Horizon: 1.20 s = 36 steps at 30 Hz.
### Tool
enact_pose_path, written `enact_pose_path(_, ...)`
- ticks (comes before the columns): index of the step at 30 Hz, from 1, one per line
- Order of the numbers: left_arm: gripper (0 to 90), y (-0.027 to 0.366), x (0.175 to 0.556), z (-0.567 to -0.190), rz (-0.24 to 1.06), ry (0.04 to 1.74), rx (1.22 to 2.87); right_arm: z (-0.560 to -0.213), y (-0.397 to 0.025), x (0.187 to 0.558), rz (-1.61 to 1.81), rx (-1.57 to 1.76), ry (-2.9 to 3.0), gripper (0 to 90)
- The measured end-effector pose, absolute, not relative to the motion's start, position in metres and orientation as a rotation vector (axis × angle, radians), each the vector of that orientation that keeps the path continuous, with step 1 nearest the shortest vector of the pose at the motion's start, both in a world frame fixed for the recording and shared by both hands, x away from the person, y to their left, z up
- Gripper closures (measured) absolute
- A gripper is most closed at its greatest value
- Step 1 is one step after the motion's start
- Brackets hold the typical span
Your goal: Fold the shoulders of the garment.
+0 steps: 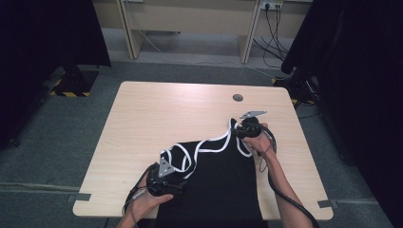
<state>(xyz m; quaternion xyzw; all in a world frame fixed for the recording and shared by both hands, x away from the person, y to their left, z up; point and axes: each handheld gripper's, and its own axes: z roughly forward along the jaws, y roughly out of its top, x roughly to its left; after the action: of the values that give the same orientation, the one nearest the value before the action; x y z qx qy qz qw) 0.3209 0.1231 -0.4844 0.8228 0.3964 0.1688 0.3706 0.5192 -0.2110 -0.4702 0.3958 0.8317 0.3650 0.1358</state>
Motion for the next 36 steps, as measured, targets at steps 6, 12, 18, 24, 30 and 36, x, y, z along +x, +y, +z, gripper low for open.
enact_pose_path(6,11.4,0.123,0.321,-0.484,0.433,1.017,2.11,-0.447,-0.217,0.498,1.239,1.048,2.367,84.2)
enact_pose_path(12,11.4,0.123,0.321,-0.484,0.434,1.016,2.111,-0.428,-0.214,0.458,1.34,0.885,2.357,83.5)
enact_pose_path(18,11.3,0.123,0.321,-0.484,0.434,1.016,2.111,-0.421,-0.214,0.428,1.352,0.808,2.376,81.0)
enact_pose_path(24,11.3,0.123,0.321,-0.484,0.434,1.018,2.111,-0.424,-0.213,0.403,1.338,0.768,2.424,68.9)
enact_pose_path(30,11.3,0.123,0.321,-0.484,0.433,1.017,2.111,-0.421,-0.22,0.384,1.347,0.772,2.432,54.0)
enact_pose_path(36,10.6,0.124,0.321,-0.484,0.428,1.014,2.112,-0.417,-0.232,0.369,1.344,0.773,2.428,50.3)
